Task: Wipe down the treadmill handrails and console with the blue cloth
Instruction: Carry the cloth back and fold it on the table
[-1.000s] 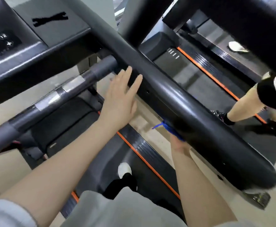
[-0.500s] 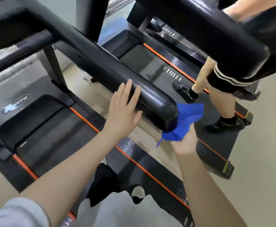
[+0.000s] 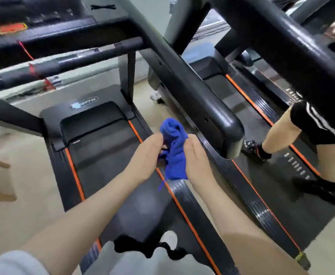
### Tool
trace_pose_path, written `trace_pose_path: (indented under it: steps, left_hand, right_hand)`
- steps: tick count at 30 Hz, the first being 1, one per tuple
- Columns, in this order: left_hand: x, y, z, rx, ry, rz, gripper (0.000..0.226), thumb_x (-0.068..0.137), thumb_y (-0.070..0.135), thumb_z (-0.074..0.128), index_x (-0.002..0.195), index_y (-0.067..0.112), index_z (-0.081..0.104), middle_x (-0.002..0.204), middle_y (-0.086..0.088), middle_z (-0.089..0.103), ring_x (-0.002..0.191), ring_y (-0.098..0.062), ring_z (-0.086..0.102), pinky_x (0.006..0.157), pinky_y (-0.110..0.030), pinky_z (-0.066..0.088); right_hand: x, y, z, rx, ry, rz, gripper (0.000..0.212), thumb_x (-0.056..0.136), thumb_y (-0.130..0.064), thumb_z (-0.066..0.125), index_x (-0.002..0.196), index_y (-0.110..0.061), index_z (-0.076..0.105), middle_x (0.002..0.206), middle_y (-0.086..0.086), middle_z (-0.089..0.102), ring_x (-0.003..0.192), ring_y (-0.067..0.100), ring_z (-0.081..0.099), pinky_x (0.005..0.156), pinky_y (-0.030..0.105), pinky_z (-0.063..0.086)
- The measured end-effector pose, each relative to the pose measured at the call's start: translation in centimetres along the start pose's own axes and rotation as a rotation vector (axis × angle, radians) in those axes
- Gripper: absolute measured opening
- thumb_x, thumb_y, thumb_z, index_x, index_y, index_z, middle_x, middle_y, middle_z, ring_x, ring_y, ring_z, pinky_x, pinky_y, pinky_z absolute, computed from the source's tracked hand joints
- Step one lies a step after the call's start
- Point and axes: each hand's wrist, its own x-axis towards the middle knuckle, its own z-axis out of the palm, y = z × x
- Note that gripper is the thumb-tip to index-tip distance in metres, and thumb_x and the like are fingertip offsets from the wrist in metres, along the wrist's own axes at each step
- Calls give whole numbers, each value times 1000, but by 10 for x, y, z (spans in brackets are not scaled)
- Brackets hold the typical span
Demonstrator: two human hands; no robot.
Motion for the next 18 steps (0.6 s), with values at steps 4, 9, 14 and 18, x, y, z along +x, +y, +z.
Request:
trace_pose_path:
  steps: [4, 9, 14, 18]
  left_hand:
    - [-33, -6, -33, 86, 203, -71, 38, 93, 38, 34, 79, 9, 55, 79, 0, 59, 67, 1, 49, 69, -23, 41]
    - [-96, -26, -102, 80, 487, -196, 46, 90, 37, 44, 59, 5, 45, 60, -4, 48, 54, -7, 39, 57, -21, 37]
    - [-194, -65, -167, -95, 759, -308, 35, 91, 15, 37, 62, 9, 57, 70, -6, 62, 51, -5, 59, 58, -28, 45]
    - [-278, -66, -197, -202, 805, -318, 33, 98, 14, 33, 75, 14, 57, 76, -2, 60, 63, -6, 56, 59, -15, 44]
  right_hand:
    - [15, -20, 42, -22, -243, 18, 24, 95, -2, 44, 94, 18, 58, 91, 11, 53, 91, 14, 48, 80, 14, 37]
    - [2, -38, 115, -12, -653, 180, 26, 91, -6, 52, 68, -8, 63, 67, -1, 53, 69, 10, 48, 64, 25, 36]
    - [-38, -49, 206, -127, -904, 179, 34, 90, -6, 49, 58, -19, 54, 56, -8, 44, 54, 9, 36, 53, 25, 25]
    - [-86, -53, 267, -185, -1061, 227, 22, 87, -13, 53, 66, -18, 58, 60, -4, 52, 58, 13, 43, 55, 26, 28]
